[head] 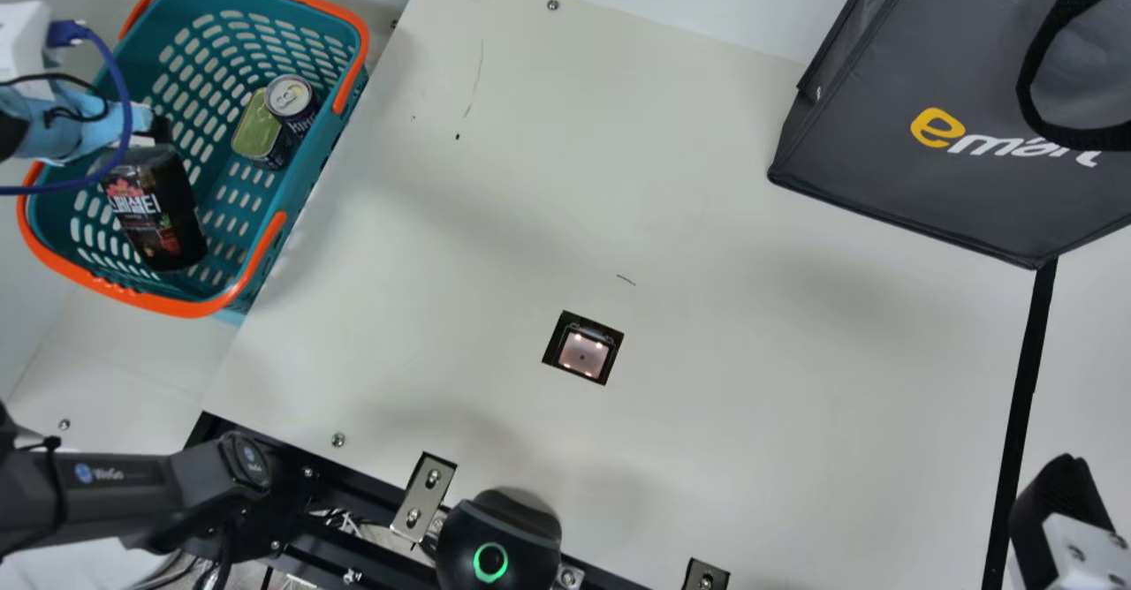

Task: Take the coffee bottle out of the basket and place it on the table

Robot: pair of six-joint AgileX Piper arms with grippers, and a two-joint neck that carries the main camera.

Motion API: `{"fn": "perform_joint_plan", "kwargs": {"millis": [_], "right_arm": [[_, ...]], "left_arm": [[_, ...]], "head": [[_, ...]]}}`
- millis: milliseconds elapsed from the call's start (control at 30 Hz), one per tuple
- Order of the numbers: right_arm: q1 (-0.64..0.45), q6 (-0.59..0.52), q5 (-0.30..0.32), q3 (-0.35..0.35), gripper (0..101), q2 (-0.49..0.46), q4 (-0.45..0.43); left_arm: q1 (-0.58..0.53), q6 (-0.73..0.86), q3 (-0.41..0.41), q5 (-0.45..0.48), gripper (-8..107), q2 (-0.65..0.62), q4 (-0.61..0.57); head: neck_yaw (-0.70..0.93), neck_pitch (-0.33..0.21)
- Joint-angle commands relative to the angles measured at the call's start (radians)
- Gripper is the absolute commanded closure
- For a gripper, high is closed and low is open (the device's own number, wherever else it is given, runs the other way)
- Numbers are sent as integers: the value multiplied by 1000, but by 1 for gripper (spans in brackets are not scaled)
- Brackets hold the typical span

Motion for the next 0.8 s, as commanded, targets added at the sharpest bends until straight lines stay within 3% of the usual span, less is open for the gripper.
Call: {"fn": "perform_joint_plan", "kwargs": {"millis": [0,433,767], "right_arm": [[0,0,0,0,10,0,0],[0,0,0,0,10,0,0],[0,0,0,0,10,0,0]], "left_arm": [[6,6,-19,29,89,-15,-11],[37,36,-154,191,89,-102,-101],[22,57,-183,261,89,-184,-158]], "head": [[2,-26],[2,-26],[2,-26]]}}
